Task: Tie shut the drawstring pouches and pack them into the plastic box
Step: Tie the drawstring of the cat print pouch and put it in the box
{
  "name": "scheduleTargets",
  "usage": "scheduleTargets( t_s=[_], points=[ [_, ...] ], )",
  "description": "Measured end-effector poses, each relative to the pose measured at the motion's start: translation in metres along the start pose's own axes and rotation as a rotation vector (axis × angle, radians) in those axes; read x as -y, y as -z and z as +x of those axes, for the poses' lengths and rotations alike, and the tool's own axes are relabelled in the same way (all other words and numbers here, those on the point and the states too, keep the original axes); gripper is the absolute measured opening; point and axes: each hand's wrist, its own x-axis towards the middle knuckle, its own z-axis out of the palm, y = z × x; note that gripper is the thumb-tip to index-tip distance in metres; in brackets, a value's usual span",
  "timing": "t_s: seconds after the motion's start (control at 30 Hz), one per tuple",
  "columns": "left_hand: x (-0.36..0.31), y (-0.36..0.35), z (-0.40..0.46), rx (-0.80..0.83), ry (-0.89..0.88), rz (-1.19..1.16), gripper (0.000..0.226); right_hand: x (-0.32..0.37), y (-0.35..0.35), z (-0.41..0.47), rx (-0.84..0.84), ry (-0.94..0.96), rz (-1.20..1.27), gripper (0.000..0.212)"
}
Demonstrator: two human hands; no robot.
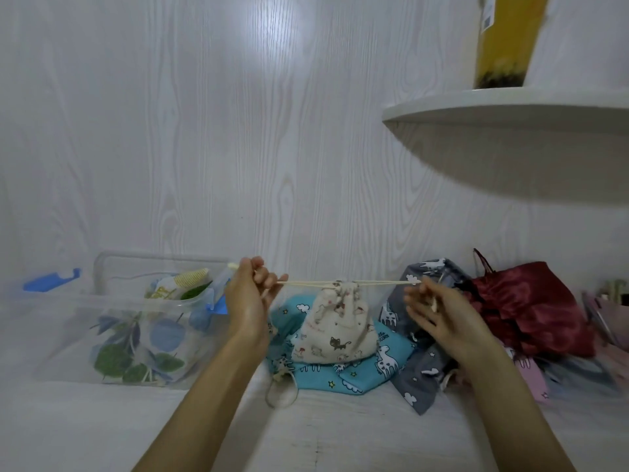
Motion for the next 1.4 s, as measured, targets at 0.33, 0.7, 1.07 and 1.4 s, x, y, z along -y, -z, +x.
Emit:
scheduleTargets(
  t_s=[0.33,0.7,1.07,1.4],
  points=[
    [-0.002,0.006,0.010,0.135,0.057,0.432,0.036,0.002,-0.017,0.005,0.090,0.250,-1.268,0.023],
    [0.018,0.010,0.013,0.238,0.268,1.033,0.070,-0.028,-0.052,-0.004,0.716,0.161,-1.451,0.040],
    [-0.018,0.019,0.003,0.540,0.339,1.707,0.045,-0.025,-0.045,0.000,0.262,0.311,-1.108,0.030],
    [0.025,0.006,-0.002,0.334,-0.233,1.439,0.028,-0.012,-0.039,-0.006,0.438,0.265,-1.045,0.025]
  ],
)
